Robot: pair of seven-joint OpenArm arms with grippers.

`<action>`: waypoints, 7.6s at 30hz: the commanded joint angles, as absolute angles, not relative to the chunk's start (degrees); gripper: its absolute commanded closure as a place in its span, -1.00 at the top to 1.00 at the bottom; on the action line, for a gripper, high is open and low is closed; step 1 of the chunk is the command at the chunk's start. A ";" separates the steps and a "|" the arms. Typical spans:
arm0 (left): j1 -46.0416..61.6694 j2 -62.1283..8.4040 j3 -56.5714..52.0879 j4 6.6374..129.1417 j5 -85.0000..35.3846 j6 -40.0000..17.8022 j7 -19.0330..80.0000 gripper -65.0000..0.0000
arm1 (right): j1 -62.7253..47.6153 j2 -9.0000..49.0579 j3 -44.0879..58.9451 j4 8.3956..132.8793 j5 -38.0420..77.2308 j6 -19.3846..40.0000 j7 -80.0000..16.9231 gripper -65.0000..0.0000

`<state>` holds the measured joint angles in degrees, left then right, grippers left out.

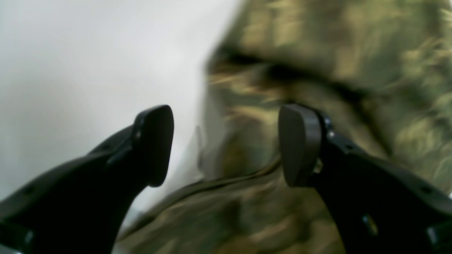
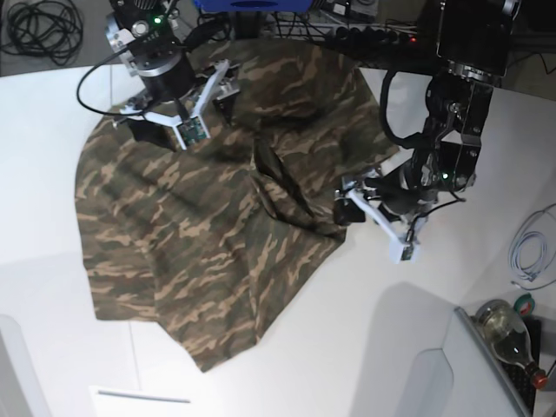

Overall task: Layout the t-shirt on the table in an organized manner, then fold the t-shirt properly
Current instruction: 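Grasp the shirt body with the left gripper and pull it outward, then grasp the shirt hem with the left gripper and pull it away from the right gripper, then grasp opposite shirt corners with both grippers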

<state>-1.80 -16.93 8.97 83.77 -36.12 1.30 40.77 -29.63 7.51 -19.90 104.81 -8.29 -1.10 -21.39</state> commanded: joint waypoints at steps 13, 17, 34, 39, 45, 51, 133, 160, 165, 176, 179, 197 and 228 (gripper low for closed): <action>-10.51 -13.14 16.22 70.29 -36.53 1.36 38.81 -0.13 | -28.35 3.82 -19.82 97.71 -8.04 -1.10 -19.56 0.44; -12.00 -13.32 18.51 65.19 -36.53 1.45 33.89 -0.98 | -25.63 3.82 -19.21 91.30 -8.04 -1.10 -19.56 0.16; -12.62 -21.23 18.51 77.14 -13.93 1.71 35.74 -1.00 | -11.82 7.60 -3.21 69.85 -5.41 -0.66 -19.82 -1.00; -13.32 -21.58 20.00 81.71 1.89 1.36 42.33 -1.00 | -6.55 9.98 -3.21 64.31 -5.41 -0.66 -19.91 -1.00; -9.54 -21.85 29.67 81.71 17.36 1.36 44.44 -1.00 | -3.65 13.32 -3.21 61.93 -5.41 -0.66 -20.97 -1.00; -3.82 -21.41 29.58 81.80 19.82 1.36 44.62 -1.00 | -3.56 15.43 -3.12 63.52 -5.41 -0.66 -22.46 -1.00; -37.05 -14.20 33.36 42.15 -36.44 8.84 19.91 -1.00 | 11.12 21.76 -1.01 68.09 -5.41 -0.66 -25.98 -1.00; 26.24 -19.65 -4.09 89.19 -20.26 8.22 20.44 -0.05 | -22.64 6.55 8.84 102.99 -5.32 -0.66 -27.12 -0.01; 26.15 -18.33 -5.05 89.45 -20.35 4.70 20.44 -0.05 | -22.81 6.55 9.01 102.90 -5.32 -0.66 -27.12 -0.01; 22.20 -16.40 -13.67 84.09 -30.02 -6.99 20.88 0.24 | -22.81 6.55 8.84 102.73 -5.32 -0.66 -27.12 -0.01; 19.56 -16.40 -12.26 80.13 -29.93 -6.99 20.79 0.24 | -22.73 6.55 8.84 102.73 -5.32 -0.66 -27.12 -0.01; 10.24 -16.22 -1.80 68.53 -30.02 -6.99 20.62 0.13 | -22.46 6.64 9.27 99.56 -5.32 -0.66 -27.12 -0.01; 16.48 -19.56 -2.59 84.88 -30.11 -6.99 21.05 -1.00 | -20.79 6.90 26.59 77.05 31.43 11.12 -29.49 0.01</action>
